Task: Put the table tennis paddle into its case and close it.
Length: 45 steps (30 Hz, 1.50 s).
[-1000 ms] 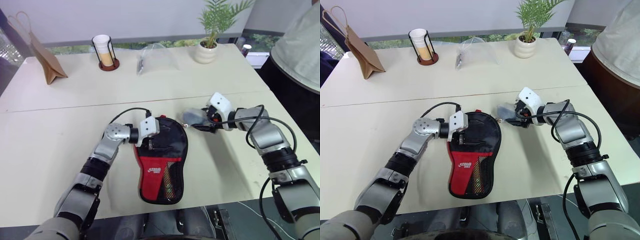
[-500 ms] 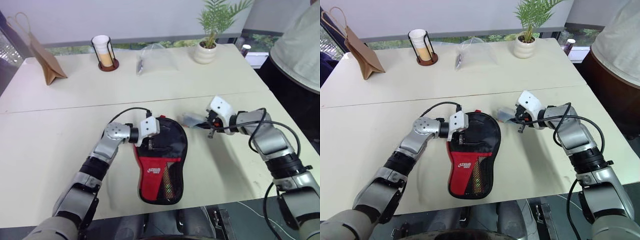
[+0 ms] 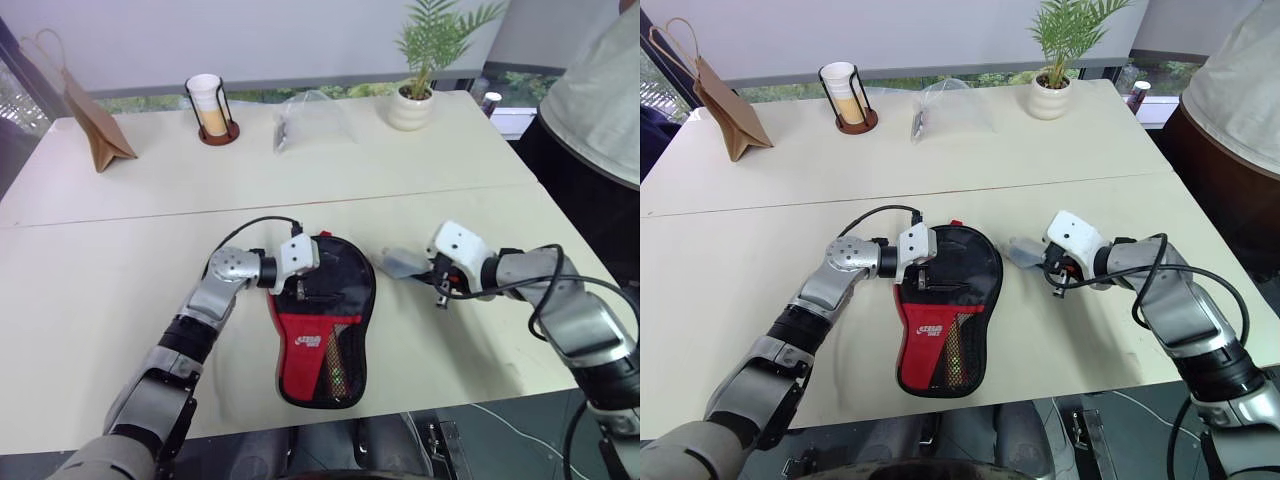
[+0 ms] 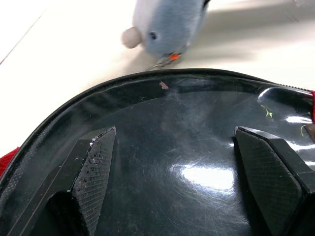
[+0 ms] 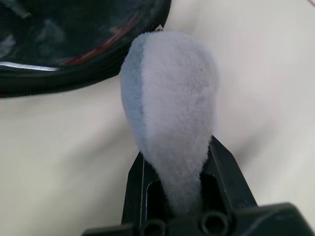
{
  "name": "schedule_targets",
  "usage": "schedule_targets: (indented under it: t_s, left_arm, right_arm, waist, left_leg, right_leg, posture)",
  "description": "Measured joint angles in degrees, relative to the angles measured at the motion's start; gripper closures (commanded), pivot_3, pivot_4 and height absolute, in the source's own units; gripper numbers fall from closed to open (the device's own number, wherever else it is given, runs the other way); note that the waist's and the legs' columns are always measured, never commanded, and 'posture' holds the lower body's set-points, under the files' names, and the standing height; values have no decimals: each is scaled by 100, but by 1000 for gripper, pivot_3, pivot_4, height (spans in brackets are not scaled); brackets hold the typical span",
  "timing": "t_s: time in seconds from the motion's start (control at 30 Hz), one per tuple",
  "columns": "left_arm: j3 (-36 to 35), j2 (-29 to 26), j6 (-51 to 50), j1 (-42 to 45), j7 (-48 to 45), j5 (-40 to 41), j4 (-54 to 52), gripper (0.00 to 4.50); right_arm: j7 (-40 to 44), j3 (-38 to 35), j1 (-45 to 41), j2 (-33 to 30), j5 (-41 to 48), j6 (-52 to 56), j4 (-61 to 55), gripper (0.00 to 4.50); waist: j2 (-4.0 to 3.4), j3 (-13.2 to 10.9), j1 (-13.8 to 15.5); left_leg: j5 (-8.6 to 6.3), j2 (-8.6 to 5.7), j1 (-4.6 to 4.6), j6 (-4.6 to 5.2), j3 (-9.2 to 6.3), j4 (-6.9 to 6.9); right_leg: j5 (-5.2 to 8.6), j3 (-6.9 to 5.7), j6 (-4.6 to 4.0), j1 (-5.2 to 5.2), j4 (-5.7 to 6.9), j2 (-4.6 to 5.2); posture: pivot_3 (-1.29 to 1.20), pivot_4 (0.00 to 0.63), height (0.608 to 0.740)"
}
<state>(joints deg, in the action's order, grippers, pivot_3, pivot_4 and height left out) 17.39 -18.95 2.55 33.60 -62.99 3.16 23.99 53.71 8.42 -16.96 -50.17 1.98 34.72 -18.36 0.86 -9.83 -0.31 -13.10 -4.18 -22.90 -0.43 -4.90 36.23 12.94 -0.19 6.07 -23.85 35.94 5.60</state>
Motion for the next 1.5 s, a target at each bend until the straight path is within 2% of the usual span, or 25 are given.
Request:
schedule_targets:
  t_s: [0.1, 0.4, 0.9, 1.27, 1.5]
  left_arm:
    - [45, 5, -9, -29, 62, 0, -11, 492]
    - [85, 28, -113, -27, 228, 2, -29, 492]
    - [86, 55, -122, -96, 339, 35, -58, 492]
    - [119, 111, -139, -76, 354, 34, -41, 492]
    - [113, 112, -223, -70, 353, 35, -54, 492]
  right_arm:
    - [60, -93, 373, -206, 117, 185, -485, 4463]
    - [466, -555, 1328, -910, 682, 503, -1584, 4463]
    - [981, -608, 1701, -1482, 1258, 357, -2275, 4463]
    - [1158, -897, 2204, -1858, 1319, -97, -2487, 4463]
    - [1180, -279, 1902, -1837, 1207, -301, -2506, 4463]
  waist:
    - [-2, 1, 19]
    - [-3, 11, 97]
    - [1, 18, 113]
    - [1, 20, 133]
    - [2, 21, 123]
  left_leg:
    - [-7, 5, 47, 9, -5, -15]
    - [-12, 8, 50, 16, -2, -12]
    - [-15, 9, 49, 15, -2, -14]
    - [-20, 6, 47, 19, -1, -15]
    - [-28, 6, 47, 6, -1, -15]
  right_leg:
    - [16, -5, -5, 55, -31, -1]
    - [23, -7, 4, 71, -63, 1]
    - [26, -11, 7, 79, -76, 18]
    - [28, -17, 10, 85, -89, 27]
    - [28, -19, 10, 87, -92, 28]
  posture:
    - [0, 150, 740]
    - [0, 150, 740]
    - [0, 150, 740]
    - [0, 150, 740]
    - [0, 150, 740]
